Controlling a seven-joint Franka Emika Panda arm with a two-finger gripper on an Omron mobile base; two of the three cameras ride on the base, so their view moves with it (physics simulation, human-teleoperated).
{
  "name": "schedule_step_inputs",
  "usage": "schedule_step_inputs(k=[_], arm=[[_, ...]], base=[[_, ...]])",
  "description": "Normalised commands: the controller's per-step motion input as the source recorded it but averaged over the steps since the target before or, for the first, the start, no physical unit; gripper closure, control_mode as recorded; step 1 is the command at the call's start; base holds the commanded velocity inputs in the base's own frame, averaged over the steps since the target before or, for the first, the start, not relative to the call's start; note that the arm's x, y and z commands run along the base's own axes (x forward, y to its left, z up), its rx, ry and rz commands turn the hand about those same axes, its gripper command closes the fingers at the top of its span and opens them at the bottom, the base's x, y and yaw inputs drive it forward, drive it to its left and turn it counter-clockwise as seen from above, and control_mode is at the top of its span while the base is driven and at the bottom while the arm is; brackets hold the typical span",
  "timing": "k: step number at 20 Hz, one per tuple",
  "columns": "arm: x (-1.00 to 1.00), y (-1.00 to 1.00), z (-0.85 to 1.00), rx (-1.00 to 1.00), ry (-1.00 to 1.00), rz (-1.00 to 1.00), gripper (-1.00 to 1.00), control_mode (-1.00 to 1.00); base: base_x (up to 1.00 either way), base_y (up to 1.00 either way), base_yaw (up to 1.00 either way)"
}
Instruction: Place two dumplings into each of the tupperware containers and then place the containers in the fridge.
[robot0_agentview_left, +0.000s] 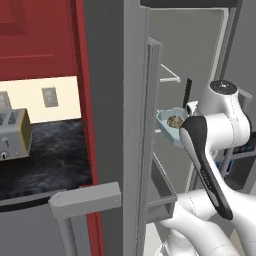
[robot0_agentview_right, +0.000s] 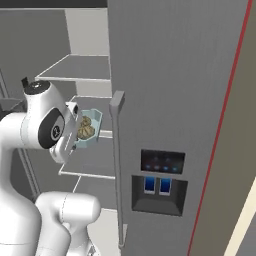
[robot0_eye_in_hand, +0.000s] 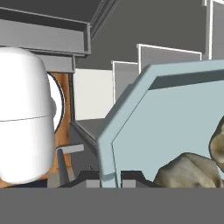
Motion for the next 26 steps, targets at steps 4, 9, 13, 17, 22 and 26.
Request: schedule_step_inputs(k=[4,9,13,17,22,26], arm=[[0.00,0.00,0.00,0.00,0.00,0.00,1.00,1.00],[0.00,0.00,0.00,0.00,0.00,0.00,1.00,1.00],[0.00,0.00,0.00,0.00,0.00,0.00,1.00,1.00],[0.00,0.00,0.00,0.00,0.00,0.00,1.00,1.00],[0.00,0.00,0.00,0.00,0.00,0.00,1.00,1.00],[0.00,0.00,0.00,0.00,0.00,0.00,1.00,1.00]], base=[[0.47,-0.26,-0.03],[0.22,-0.02,-0.02],[0.28,0.04,-0.01],[0.27,0.30,0.00],[0.17,0.42,0.00],[0.04,0.27,0.00]])
